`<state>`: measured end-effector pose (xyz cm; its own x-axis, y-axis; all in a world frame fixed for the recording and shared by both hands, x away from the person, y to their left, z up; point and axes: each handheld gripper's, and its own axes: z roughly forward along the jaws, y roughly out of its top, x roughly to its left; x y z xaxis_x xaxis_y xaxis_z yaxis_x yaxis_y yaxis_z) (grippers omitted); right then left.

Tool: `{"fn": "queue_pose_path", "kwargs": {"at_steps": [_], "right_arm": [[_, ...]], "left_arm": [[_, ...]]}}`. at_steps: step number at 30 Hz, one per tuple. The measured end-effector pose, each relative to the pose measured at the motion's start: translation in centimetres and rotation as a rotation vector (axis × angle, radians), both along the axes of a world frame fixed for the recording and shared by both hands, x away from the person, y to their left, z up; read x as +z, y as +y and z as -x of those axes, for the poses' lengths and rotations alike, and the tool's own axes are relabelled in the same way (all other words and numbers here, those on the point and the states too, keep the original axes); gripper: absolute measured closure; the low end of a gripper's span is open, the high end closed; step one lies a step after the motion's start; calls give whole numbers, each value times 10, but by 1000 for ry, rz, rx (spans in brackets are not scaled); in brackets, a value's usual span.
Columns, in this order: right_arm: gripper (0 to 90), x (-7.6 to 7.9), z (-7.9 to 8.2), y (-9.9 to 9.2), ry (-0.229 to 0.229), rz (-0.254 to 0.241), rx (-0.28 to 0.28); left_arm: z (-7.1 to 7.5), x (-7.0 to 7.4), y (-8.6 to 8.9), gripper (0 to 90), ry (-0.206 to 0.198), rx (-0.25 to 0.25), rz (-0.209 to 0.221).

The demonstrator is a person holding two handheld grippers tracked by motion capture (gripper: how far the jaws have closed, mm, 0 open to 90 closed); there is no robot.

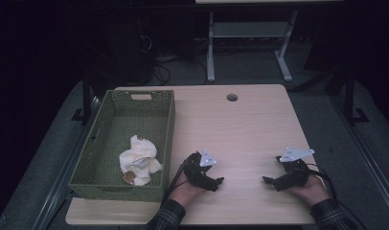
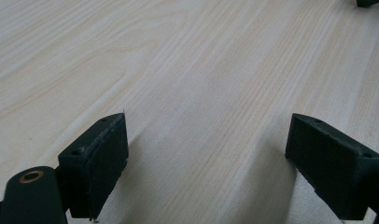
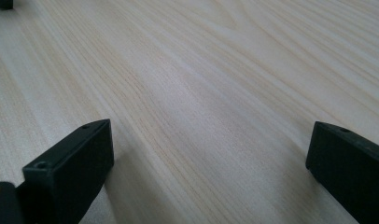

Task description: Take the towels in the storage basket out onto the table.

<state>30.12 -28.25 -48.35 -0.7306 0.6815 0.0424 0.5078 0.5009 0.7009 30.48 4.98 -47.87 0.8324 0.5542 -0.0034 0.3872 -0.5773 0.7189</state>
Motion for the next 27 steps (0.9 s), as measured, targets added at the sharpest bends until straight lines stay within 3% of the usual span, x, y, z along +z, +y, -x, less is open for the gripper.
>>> {"fn": "queue_pose_path", "kwargs": {"at_steps": [6,22,27], "right_arm": [[4,0,-1,0,-3,-1,4],[4,0,-1,0,-3,2,9],[4,0,-2,0,-6,3,18]], "left_arm": [[0,0,1,126,0,-5,-1],[-2,3,4,130,26,40,-16],[0,7,10,132,55,67,-12]]}}
